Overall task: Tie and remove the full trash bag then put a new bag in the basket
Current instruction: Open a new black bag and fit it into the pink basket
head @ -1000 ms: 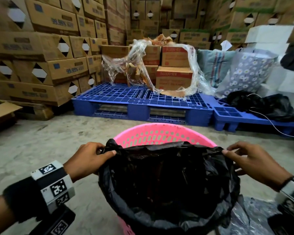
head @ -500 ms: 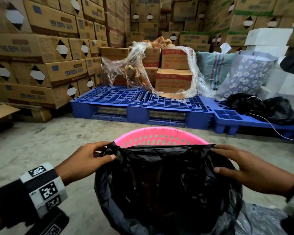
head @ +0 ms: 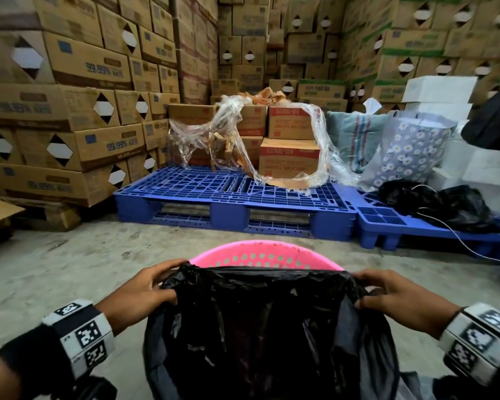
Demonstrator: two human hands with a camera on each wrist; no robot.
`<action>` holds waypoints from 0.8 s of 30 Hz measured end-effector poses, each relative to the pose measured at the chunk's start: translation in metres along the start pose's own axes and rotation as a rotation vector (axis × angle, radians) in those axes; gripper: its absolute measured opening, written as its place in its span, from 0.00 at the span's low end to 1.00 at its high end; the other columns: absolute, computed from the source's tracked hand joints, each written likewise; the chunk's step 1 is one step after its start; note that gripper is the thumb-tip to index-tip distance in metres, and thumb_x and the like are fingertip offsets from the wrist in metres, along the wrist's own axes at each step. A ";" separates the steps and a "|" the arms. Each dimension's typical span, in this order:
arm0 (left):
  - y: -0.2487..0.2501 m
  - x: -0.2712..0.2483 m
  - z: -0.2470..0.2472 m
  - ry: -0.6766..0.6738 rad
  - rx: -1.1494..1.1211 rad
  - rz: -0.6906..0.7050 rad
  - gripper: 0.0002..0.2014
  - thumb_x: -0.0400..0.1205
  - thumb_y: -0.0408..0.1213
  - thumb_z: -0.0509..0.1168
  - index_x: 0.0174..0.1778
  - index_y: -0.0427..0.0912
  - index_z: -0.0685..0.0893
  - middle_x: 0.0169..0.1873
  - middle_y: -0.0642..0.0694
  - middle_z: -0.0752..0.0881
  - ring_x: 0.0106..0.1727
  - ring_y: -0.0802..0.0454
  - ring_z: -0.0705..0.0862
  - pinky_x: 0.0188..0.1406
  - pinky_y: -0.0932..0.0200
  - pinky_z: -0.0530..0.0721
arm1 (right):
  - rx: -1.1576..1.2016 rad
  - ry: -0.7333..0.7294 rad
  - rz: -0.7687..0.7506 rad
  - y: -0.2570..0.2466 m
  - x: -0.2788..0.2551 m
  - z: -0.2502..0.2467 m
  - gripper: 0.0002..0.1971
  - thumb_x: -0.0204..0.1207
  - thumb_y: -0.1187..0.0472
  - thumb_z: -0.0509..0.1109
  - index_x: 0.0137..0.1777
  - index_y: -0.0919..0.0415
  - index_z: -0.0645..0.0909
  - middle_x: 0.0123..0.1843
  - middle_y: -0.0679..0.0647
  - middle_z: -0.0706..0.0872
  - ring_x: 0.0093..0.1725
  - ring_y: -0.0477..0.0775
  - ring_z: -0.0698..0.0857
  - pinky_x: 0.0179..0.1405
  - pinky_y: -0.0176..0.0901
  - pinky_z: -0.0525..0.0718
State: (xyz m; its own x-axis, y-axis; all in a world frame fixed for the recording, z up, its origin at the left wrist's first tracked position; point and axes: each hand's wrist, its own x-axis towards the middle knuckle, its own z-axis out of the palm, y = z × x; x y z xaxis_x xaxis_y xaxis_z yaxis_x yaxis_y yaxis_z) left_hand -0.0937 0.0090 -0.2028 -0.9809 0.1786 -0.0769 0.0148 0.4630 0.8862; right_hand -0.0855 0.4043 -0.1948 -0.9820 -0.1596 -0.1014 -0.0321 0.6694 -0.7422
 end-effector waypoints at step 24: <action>0.051 -0.031 0.004 0.023 0.752 0.364 0.26 0.72 0.60 0.63 0.62 0.50 0.81 0.60 0.49 0.85 0.62 0.53 0.81 0.63 0.53 0.78 | -0.253 -0.144 -0.073 -0.056 -0.079 0.033 0.12 0.79 0.54 0.67 0.35 0.58 0.80 0.29 0.52 0.87 0.26 0.49 0.83 0.25 0.36 0.80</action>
State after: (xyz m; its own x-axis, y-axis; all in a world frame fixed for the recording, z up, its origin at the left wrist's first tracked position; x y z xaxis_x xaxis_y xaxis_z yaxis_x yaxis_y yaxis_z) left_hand -0.0613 0.0308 -0.1572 -0.8936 0.4148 0.1717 0.4487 0.8376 0.3118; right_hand -0.0004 0.3558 -0.1675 -0.9395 -0.3029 -0.1603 -0.1646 0.8090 -0.5643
